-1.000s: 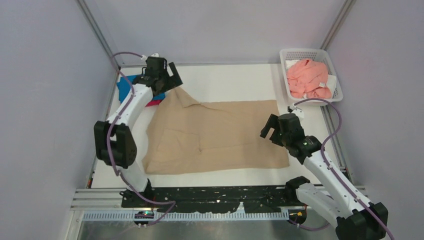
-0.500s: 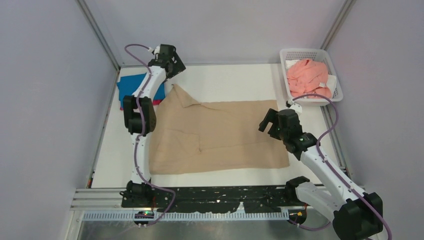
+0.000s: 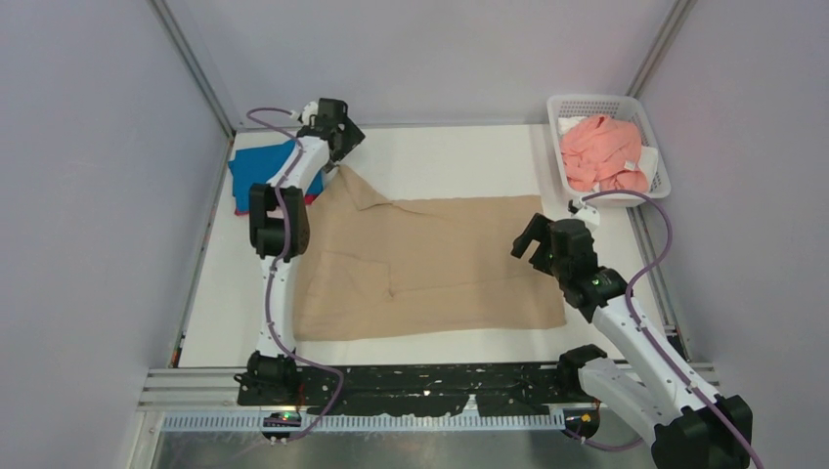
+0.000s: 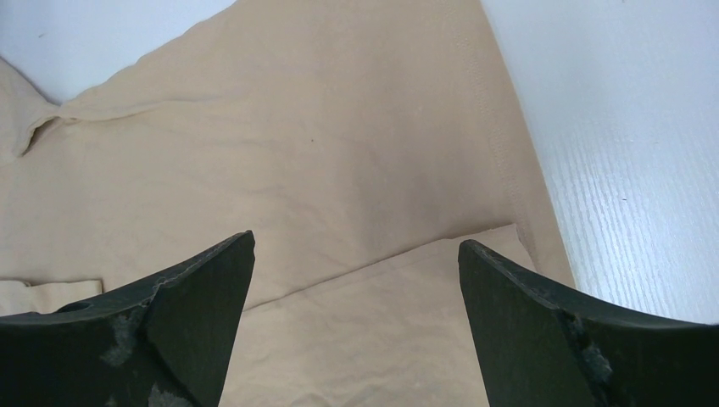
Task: Fold and stack the t-shirts
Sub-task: Grab the side of the flattened tshirt furthest away from the robot with both arms
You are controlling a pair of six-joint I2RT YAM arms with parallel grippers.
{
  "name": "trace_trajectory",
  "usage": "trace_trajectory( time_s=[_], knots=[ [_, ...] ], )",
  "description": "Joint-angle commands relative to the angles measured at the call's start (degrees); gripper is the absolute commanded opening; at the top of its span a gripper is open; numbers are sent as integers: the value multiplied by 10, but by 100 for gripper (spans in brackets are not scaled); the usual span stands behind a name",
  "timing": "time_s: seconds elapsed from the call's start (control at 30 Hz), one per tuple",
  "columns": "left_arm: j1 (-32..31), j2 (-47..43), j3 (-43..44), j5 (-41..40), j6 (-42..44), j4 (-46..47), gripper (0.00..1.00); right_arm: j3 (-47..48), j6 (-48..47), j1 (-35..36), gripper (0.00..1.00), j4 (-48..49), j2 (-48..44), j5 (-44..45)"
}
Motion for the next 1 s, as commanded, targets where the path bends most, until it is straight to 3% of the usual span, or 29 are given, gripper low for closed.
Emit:
trace_trajectory(
  time_s=[0.0, 0.2, 0.37, 0.53, 0.77, 0.9, 0.97],
  knots=[
    [11, -3, -6, -1, -67, 5, 99, -1, 13, -4, 95, 21, -8, 18],
    [14, -18, -80, 5, -168, 34, 99, 2, 18, -7, 95, 20, -8, 16],
    [15, -16, -79, -2, -178, 36, 89, -1, 19, -7, 95, 19, -22, 24],
    [15, -16, -79, 7, -176, 36, 62, -5, 29, -7, 95, 19, -26, 34],
    [15, -19, -87, 11, -177, 41, 32, -1, 33, -8, 95, 22, -4, 32],
    [15, -20, -89, 11, -177, 40, 4, -1, 34, -8, 95, 24, -2, 37],
    [15, -21, -91, 14, -175, 41, 0, -3, 36, -7, 95, 30, 2, 44]
  ],
)
